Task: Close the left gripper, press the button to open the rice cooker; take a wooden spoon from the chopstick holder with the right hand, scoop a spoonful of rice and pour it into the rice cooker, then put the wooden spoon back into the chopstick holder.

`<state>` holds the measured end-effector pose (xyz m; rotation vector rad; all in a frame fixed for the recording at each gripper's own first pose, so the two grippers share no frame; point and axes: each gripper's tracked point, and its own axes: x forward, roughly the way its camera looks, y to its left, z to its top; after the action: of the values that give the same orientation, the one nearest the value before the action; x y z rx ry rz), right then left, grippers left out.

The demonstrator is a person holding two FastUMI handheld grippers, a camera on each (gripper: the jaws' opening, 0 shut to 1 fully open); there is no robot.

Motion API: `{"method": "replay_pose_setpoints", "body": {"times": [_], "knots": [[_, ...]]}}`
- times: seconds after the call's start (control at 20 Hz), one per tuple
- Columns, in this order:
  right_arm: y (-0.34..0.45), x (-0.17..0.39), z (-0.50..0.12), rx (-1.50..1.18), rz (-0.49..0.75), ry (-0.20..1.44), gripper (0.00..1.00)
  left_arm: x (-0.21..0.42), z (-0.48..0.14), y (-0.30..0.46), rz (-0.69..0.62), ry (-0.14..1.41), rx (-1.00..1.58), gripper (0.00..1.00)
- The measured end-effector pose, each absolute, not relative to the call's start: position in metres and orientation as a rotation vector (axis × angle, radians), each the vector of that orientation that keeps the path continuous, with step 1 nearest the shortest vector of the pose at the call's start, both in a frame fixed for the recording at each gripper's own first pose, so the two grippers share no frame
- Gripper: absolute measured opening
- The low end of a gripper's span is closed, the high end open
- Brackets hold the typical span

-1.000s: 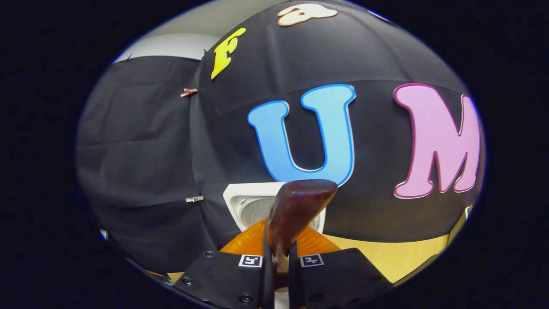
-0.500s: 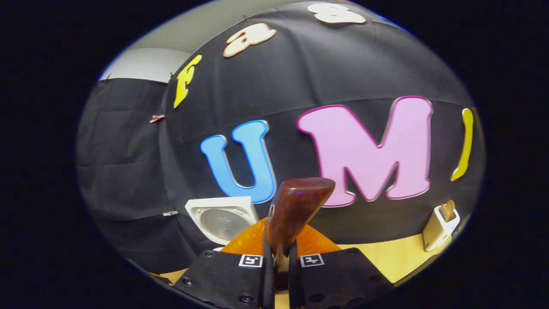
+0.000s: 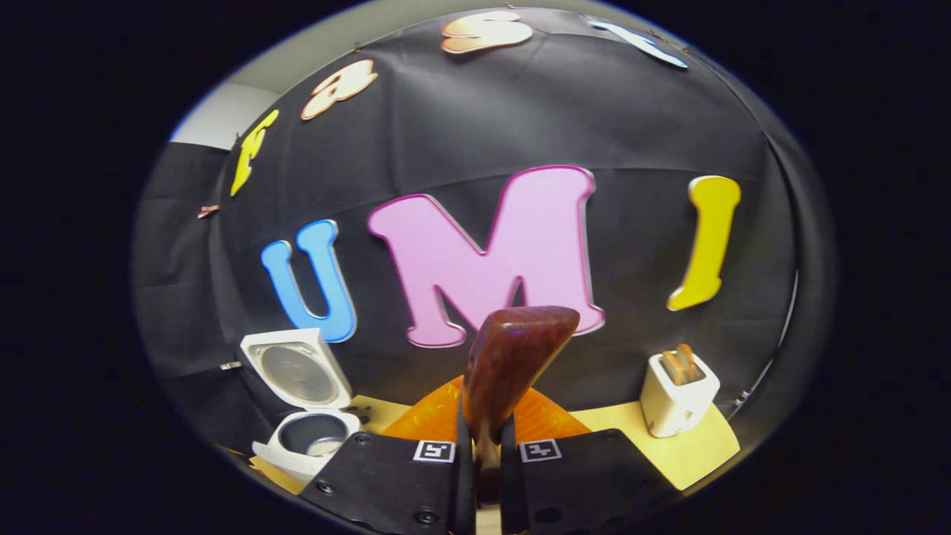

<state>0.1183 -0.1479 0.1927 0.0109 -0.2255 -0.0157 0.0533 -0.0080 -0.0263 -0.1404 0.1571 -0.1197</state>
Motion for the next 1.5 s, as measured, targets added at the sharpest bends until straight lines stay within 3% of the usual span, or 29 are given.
{"method": "replay_pose_setpoints", "body": {"times": [0.5,0.55,0.65,1.0,1.5], "knots": [[-0.293,0.102,0.11,0.162,-0.232,-0.115,0.17,0.061,-0.021,-0.053,-0.143,0.19,-0.109,0.95],[-0.298,0.101,0.098,0.169,-0.238,-0.095,0.17,0.062,-0.022,-0.055,-0.14,0.196,-0.109,0.91],[-0.312,0.101,0.071,0.147,-0.265,-0.057,0.17,0.06,-0.023,-0.059,-0.139,0.206,-0.101,0.95],[-0.331,0.11,-0.005,0.197,-0.312,0.055,0.17,0.06,-0.009,-0.051,-0.105,0.192,-0.066,0.95],[-0.334,0.129,-0.055,0.242,-0.363,0.147,0.18,0.055,0.001,-0.028,-0.046,0.178,-0.096,0.95]]}}
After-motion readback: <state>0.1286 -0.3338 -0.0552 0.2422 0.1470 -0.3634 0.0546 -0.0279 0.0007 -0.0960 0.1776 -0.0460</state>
